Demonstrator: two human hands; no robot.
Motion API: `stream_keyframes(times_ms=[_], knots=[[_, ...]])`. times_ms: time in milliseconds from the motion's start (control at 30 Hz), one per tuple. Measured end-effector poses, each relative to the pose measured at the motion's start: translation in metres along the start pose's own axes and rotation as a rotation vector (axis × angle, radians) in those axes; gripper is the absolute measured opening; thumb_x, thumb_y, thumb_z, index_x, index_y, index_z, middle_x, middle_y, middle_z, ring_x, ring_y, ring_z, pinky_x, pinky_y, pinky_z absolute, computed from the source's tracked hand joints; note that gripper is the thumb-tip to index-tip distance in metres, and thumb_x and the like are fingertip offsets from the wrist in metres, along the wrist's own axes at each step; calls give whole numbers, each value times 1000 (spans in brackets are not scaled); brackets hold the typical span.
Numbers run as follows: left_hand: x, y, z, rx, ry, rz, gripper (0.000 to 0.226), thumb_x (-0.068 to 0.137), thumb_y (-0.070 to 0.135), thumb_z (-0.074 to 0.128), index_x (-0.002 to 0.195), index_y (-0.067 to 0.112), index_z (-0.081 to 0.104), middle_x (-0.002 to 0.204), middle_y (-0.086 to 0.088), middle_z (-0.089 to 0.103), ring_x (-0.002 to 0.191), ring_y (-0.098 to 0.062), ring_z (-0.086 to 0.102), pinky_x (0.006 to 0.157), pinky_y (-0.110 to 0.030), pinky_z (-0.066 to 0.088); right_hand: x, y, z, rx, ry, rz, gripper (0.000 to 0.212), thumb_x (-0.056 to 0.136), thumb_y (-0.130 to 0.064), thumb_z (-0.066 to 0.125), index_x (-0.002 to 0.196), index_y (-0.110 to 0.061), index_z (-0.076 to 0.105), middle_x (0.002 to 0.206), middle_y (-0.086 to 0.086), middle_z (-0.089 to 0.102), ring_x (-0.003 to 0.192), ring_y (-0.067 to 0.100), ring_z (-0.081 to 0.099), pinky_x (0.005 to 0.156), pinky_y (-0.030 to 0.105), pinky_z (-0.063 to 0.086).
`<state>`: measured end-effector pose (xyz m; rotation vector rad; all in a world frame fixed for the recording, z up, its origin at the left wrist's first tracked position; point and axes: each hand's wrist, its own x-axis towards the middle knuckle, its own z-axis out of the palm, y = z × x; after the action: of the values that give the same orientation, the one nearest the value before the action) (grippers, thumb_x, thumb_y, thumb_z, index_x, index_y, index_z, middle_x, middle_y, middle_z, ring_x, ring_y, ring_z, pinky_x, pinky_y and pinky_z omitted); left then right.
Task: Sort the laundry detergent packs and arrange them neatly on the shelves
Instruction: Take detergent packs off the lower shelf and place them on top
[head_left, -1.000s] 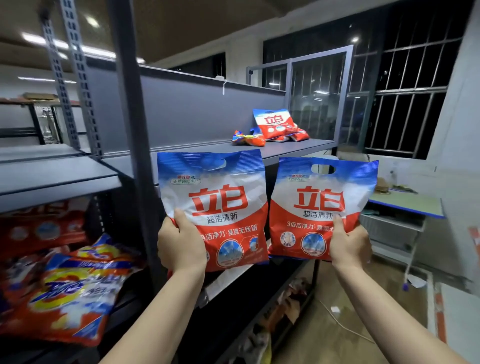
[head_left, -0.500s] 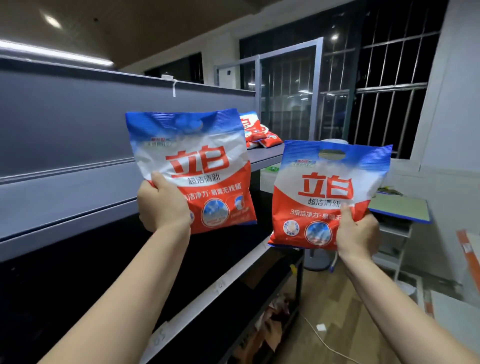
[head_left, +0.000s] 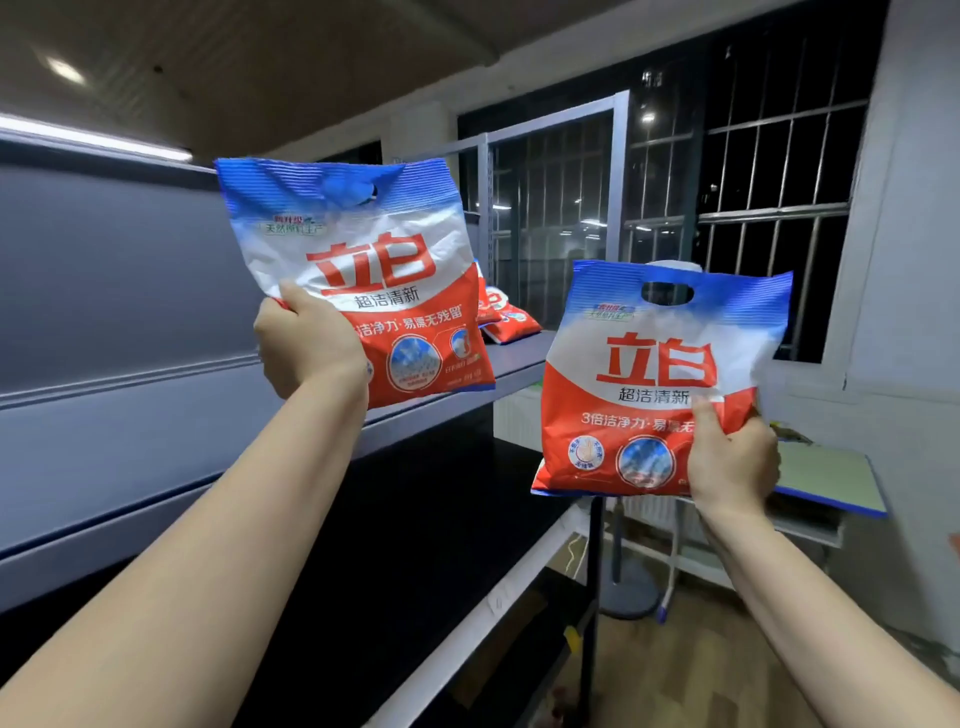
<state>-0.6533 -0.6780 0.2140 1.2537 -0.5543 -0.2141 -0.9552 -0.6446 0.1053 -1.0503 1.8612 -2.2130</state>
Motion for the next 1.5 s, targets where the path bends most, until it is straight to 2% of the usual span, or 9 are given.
stream_keyframes(times_ms=[133, 400, 633, 867, 1033, 1167, 1300, 1400, 1500], knots=[[8, -6, 60, 27, -6, 13, 34, 96, 40, 27, 86, 19, 52, 85, 4, 56, 82, -24, 57, 72, -32, 42, 49, 11, 31, 32, 25, -15, 20, 91, -41, 58, 83, -22, 55, 81, -2, 56, 58, 10, 46, 51, 18, 29], [28, -30, 142, 62, 71, 8, 39, 95, 39, 28, 95, 14, 58, 106, -9, 65, 84, -27, 55, 71, -33, 38, 125, 32, 107, 199, -5, 9, 23, 89, -42, 58, 79, -21, 61, 74, -8, 61, 62, 6, 57, 57, 20, 39], [33, -51, 235, 86, 168, -5, 44, 97, 38, 30, 107, 8, 61, 115, -12, 63, 98, -33, 56, 80, -36, 39, 213, 44, 188, 364, -65, -29, 16, 88, -36, 62, 81, -21, 60, 67, -18, 54, 49, -10, 50, 40, -1, 31], [26, -69, 332, 147, 262, -66, 43, 99, 34, 30, 116, 5, 58, 122, -15, 60, 108, -36, 55, 81, -34, 37, 307, 68, 279, 397, -213, -28, 20, 89, -43, 59, 85, -23, 58, 77, -13, 58, 61, -3, 51, 57, 15, 37], [28, -90, 392, 206, 59, -156, 47, 99, 20, 37, 141, 1, 30, 142, -20, 39, 128, -37, 41, 105, -42, 36, 350, 83, 341, 439, -288, 33, 24, 88, -46, 57, 89, -23, 62, 81, -11, 63, 62, 2, 57, 56, 18, 41], [27, -103, 416, 591, 106, -87, 84, 88, 24, 56, 148, -2, 4, 158, -14, 3, 143, -31, 11, 116, -43, 12, 362, 91, 392, 304, -453, 30, 28, 89, -27, 60, 111, -11, 54, 112, 10, 63, 93, 27, 62, 70, 27, 42], [28, -116, 418, 885, 34, 111, 78, 88, 37, 54, 151, 15, 14, 159, -7, -9, 145, -29, -10, 115, -51, -1, 346, 107, 435, -19, -776, -233, 89, 81, -16, 72, 150, -9, 16, 156, 12, 9, 141, 29, 18, 113, 38, 23], [29, -120, 416, 1068, -113, 214, 63, 85, 47, 49, 142, 23, 36, 158, -3, 11, 145, -33, -8, 113, -56, 0, 340, 109, 449, -329, -859, -460, 41, 93, -28, 48, 132, -17, 53, 149, 5, 33, 140, 27, 19, 114, 43, 19], [29, -123, 411, 1146, -244, 267, 62, 84, 57, 47, 138, 25, 44, 152, -2, 28, 143, -38, -4, 115, -52, 8, 346, 110, 450, -429, -1005, -470, 43, 96, -35, 33, 124, -18, 62, 139, 9, 48, 135, 26, 23, 110, 39, 21]])
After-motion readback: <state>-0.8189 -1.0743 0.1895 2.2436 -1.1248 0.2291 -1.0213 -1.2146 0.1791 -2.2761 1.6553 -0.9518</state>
